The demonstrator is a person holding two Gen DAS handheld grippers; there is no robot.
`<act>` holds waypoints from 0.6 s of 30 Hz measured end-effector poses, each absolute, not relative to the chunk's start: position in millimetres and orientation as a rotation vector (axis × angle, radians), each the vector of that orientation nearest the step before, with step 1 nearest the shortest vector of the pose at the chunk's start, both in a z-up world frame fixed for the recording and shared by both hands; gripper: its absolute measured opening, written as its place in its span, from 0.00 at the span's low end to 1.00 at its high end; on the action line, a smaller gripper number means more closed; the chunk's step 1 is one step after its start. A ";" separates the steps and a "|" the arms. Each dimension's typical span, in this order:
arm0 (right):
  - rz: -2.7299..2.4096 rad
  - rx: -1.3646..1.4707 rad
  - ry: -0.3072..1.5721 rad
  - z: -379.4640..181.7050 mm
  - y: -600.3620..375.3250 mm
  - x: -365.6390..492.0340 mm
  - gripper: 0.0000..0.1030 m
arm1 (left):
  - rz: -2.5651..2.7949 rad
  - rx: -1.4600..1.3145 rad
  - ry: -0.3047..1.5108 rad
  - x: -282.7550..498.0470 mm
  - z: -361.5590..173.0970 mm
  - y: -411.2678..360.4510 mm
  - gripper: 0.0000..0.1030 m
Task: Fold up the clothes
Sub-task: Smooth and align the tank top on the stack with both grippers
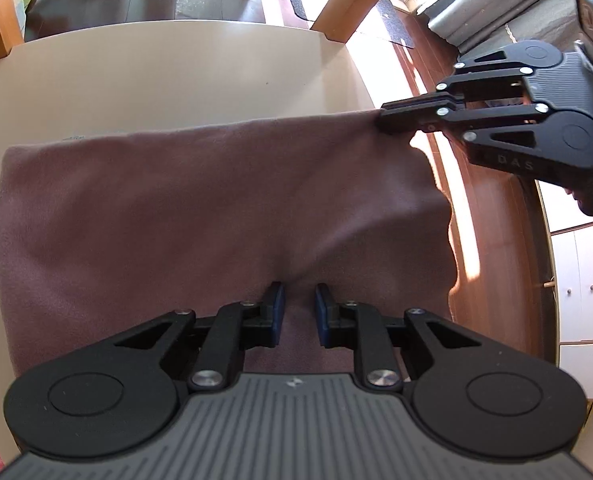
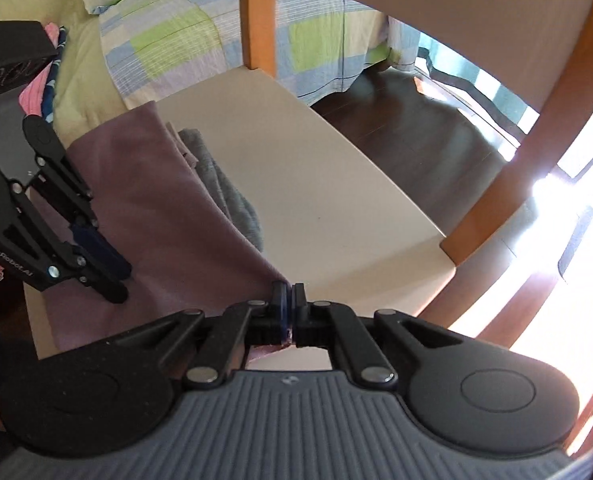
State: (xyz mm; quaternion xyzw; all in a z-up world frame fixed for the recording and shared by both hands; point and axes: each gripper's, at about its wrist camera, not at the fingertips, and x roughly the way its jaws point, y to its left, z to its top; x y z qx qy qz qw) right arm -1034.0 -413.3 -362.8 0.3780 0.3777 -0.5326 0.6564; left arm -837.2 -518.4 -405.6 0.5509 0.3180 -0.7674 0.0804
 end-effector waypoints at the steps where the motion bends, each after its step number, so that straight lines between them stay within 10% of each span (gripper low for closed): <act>1: -1.216 0.873 0.880 -369.9 -414.0 -1034.2 0.02 | -2.288 1.649 0.958 -837.6 -404.7 -519.2 0.23; 9: -1.416 0.860 0.657 -320.2 -392.7 -1008.3 0.15 | -2.228 1.512 0.858 -810.6 -367.3 -553.4 0.36; 18: -1.519 1.055 0.646 -358.9 -368.1 -992.3 0.19 | -2.156 1.368 0.931 -770.9 -374.7 -612.5 0.25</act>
